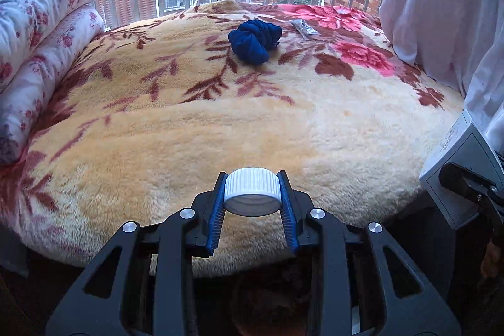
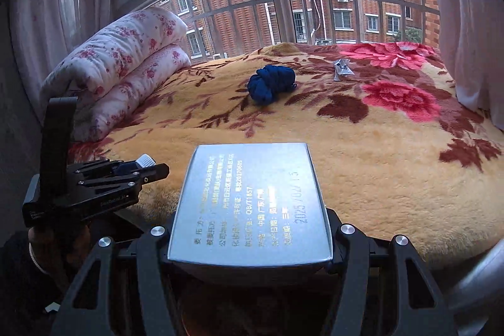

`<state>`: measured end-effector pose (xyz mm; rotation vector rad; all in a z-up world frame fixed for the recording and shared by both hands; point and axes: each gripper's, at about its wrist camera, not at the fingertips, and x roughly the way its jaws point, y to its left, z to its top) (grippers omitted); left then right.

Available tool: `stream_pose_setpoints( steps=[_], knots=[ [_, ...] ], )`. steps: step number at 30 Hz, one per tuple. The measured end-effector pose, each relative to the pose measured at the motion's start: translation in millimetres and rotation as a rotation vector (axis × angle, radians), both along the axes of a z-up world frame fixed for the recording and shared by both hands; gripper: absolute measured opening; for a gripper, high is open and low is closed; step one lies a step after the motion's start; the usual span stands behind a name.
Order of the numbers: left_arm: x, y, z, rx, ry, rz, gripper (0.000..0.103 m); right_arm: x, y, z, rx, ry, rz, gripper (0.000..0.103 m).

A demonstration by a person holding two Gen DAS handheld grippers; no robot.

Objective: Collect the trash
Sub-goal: 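Carry the bottle cap and silver box to the orange bucket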

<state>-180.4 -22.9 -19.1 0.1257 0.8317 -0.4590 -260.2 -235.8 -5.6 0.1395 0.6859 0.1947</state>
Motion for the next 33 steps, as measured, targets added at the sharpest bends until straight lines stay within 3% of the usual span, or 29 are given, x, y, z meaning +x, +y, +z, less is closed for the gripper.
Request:
stream_pose_setpoints(
  steps=[6, 12, 15, 21, 26, 33],
  knots=[
    [-38, 9, -19, 0.06, 0.018, -0.044, 0.031, -37, 21, -21, -0.017, 0.028, 0.079, 0.059],
    [-65, 13, -55, 0.094, 0.085, -0.096, 0.031, -51, 33, -55, -0.035, 0.113, 0.115, 0.059],
    [-71, 14, -70, 0.121, 0.111, -0.1, 0.031, -54, 37, -71, -0.09, 0.15, 0.113, 0.059],
    [-76, 2, -113, 0.23, 0.18, -0.163, 0.031, -50, 40, -109, -0.088, 0.264, 0.143, 0.059],
    [-73, -5, -152, 0.242, 0.327, -0.199, 0.031, -44, 43, -151, -0.084, 0.387, 0.15, 0.059],
    [-67, -11, -167, 0.265, 0.386, -0.21, 0.031, -36, 42, -172, -0.062, 0.46, 0.164, 0.059]
  ],
)
